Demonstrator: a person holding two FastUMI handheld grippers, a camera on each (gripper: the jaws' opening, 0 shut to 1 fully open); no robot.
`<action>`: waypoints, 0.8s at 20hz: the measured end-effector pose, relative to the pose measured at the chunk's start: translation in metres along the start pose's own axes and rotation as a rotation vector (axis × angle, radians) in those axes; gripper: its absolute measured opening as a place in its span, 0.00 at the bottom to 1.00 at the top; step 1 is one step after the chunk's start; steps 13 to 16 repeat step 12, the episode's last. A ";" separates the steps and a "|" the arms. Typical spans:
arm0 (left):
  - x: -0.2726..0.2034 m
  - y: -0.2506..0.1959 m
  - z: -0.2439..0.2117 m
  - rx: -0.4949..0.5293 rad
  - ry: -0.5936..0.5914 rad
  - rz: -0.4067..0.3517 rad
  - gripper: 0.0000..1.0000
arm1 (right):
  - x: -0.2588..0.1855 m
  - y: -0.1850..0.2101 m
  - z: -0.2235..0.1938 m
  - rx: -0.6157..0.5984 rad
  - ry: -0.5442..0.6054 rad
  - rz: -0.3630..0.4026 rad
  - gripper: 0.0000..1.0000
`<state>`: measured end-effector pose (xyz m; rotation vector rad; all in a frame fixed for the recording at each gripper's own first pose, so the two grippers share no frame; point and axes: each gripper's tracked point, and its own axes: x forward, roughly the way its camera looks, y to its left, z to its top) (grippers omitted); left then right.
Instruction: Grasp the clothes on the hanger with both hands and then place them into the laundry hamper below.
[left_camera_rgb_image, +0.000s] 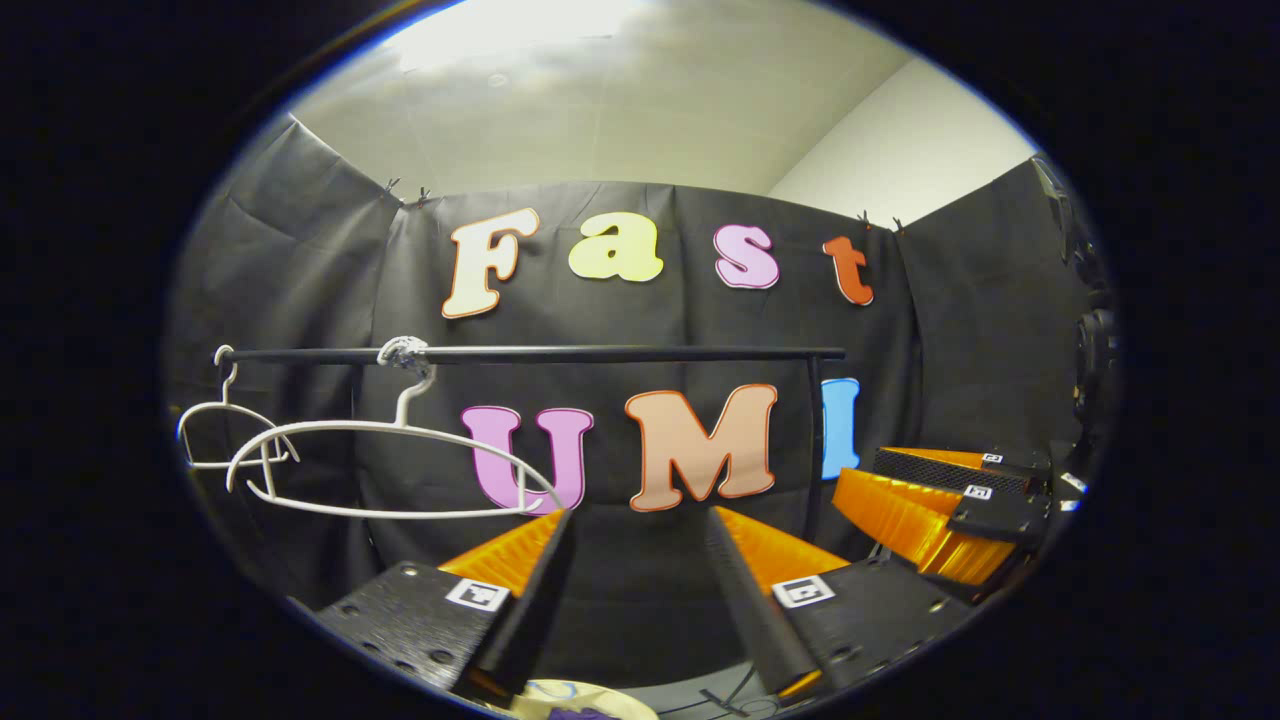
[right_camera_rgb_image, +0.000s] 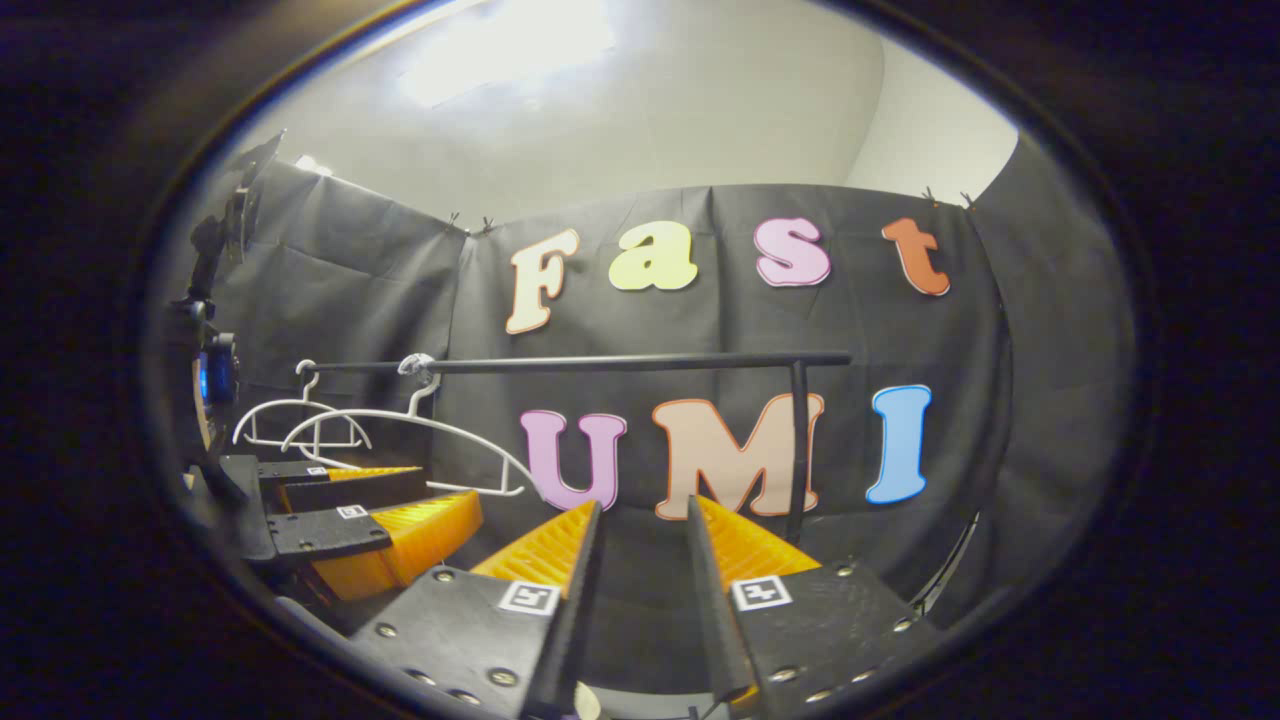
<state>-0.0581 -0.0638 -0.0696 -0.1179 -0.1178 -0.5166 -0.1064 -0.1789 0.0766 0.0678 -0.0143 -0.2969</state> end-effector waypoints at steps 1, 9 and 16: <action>0.001 -0.008 0.002 0.000 -0.010 0.003 0.83 | -0.003 -0.010 0.002 -0.011 -0.006 -0.001 0.54; 0.024 -0.075 0.003 0.013 -0.041 -0.007 0.97 | -0.016 -0.096 0.012 -0.063 -0.023 -0.067 0.98; 0.032 -0.092 -0.004 -0.014 -0.039 -0.007 0.98 | -0.020 -0.126 0.005 -0.053 -0.014 -0.095 0.98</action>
